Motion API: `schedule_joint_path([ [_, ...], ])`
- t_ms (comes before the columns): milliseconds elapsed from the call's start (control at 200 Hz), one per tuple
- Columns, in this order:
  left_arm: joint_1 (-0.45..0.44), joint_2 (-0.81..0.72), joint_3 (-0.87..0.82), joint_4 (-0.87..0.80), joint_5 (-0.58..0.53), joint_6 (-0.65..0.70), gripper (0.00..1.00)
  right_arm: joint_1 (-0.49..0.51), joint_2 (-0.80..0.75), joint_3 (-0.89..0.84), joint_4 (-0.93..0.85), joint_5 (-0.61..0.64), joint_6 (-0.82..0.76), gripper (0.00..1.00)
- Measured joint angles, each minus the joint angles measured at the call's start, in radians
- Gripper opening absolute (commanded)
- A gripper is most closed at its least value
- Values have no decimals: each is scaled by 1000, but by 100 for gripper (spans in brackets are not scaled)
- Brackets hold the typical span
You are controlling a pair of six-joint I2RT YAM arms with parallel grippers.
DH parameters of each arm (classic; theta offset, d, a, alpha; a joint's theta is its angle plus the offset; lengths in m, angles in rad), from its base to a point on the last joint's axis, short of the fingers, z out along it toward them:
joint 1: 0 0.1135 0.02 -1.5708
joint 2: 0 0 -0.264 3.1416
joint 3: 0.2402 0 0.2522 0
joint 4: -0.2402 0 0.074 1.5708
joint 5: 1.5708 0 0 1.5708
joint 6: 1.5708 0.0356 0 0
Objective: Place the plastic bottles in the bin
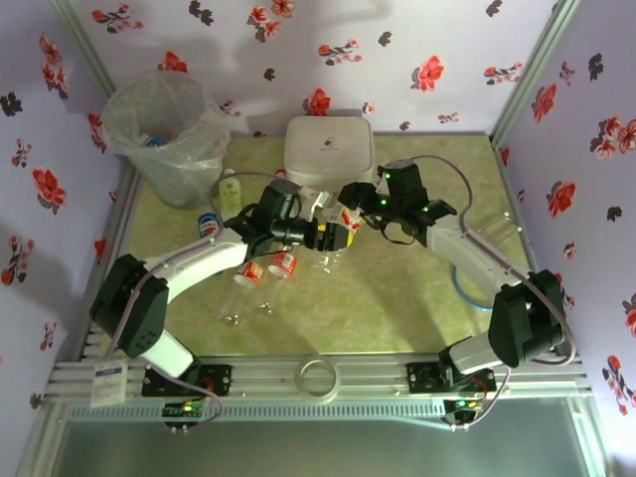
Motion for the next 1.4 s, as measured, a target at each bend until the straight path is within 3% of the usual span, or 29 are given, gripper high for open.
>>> schedule_joint_path([
  [50,0,0,0,9,-6,1,59,-3,-1,0,9,-2,4,61],
  [175,1,0,0,25,-18,-6,55,-5,-2,-2,32,-13,8,65],
  [260,1,1,0,28,-22,-6,55,-9,-2,-2,41,-16,14,78],
  [290,1,1,0,31,-22,-6,55,-12,-2,-2,43,-23,19,86],
  [310,1,2,1,31,-22,-6,55,-16,-4,-2,46,-23,27,97],
  [330,2,2,2,30,-22,-6,55,-20,-5,-2,47,-27,16,99],
  [565,78,-6,65,-64,-22,51,55,-106,-161,-17,-8,-6,-53,100],
  [780,323,-120,247,-235,-58,188,52,-140,-396,-126,-40,84,-100,100],
  [935,491,-142,448,-281,-124,250,50,-140,-430,-296,-35,87,-66,99],
  [1150,657,22,699,-298,-244,267,49,-140,-428,-361,-75,86,-46,99],
  [1400,761,257,843,-371,-395,267,45,-140,-438,-360,-90,86,-49,99],
])
